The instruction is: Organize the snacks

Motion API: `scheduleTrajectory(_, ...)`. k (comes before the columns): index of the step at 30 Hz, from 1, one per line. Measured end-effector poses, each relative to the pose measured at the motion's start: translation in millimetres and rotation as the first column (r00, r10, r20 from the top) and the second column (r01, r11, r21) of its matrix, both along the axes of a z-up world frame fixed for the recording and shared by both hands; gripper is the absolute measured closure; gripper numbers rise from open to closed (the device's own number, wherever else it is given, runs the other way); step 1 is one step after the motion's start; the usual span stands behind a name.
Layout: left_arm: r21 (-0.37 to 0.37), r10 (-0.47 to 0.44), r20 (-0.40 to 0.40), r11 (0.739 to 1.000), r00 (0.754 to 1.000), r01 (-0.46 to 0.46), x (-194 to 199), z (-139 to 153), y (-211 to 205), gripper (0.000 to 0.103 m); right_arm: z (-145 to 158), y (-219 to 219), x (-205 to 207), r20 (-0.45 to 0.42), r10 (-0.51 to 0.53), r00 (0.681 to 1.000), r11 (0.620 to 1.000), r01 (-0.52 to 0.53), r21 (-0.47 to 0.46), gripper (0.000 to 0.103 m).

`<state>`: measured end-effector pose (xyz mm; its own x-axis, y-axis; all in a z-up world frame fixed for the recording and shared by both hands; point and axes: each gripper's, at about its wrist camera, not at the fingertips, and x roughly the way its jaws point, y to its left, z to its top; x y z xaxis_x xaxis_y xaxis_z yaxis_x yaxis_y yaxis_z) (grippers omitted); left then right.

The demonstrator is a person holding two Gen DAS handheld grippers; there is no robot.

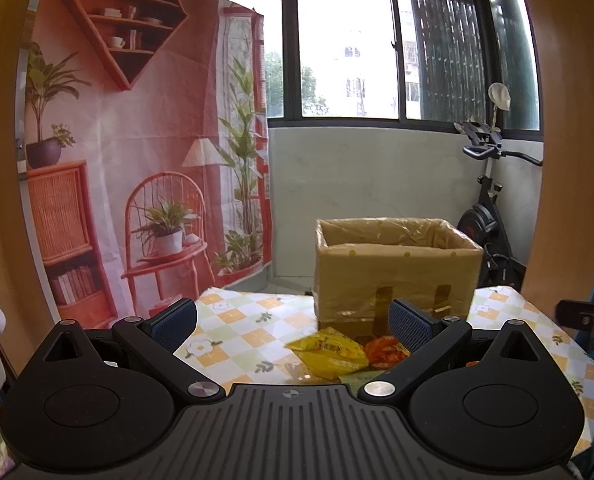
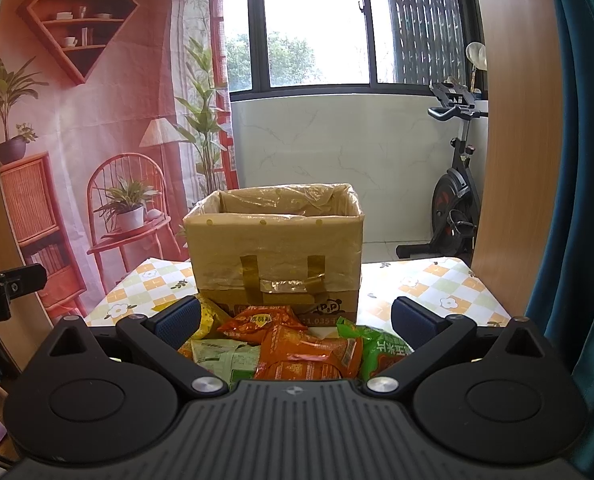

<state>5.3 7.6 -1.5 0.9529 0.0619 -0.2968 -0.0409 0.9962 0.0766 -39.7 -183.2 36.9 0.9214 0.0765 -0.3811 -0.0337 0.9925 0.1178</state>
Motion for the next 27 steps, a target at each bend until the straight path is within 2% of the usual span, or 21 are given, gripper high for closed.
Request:
scheduleTrajectory(6, 0.027, 0.032, -0.003, 0.999, 0.999, -0.032, 37, 8, 15, 0.000, 9, -14, 15, 0.070, 0.000, 0.998, 1.000, 0.002, -0.028, 0.000)
scheduleTrajectory(12, -0.031, 0.049, 0.029, 0.998, 0.998, -0.048, 73, 12, 36, 0.000, 16, -36, 49, 0.113, -0.028, 0.993, 0.999, 0.030, -0.021, 0.000)
scheduleTrajectory(15, -0.009, 0.045, 0.008, 0.999, 0.999, -0.045, 90, 9, 37, 0.000, 14, -44, 63, 0.124, -0.030, 0.992, 0.999, 0.031, -0.007, 0.000)
scheduleTrajectory(20, 0.030, 0.015, -0.048, 0.999, 0.999, -0.013, 113, -4, 35, 0.000, -2, -52, 85, 0.094, -0.020, 0.995, 1.000, 0.019, 0.011, 0.000)
scheduleTrajectory(24, -0.003, -0.035, -0.098, 0.999, 0.995, 0.035, 121, -28, 32, 0.000, -23, -49, 99, 0.039, 0.013, 0.999, 1.000, -0.014, 0.020, 0.000)
scheduleTrajectory(27, -0.037, -0.088, -0.158, 0.996, 0.984, 0.083, 128, -55, 29, 0.001, -50, -47, 105, -0.024, 0.035, 0.999, 0.999, -0.034, 0.039, 0.002)
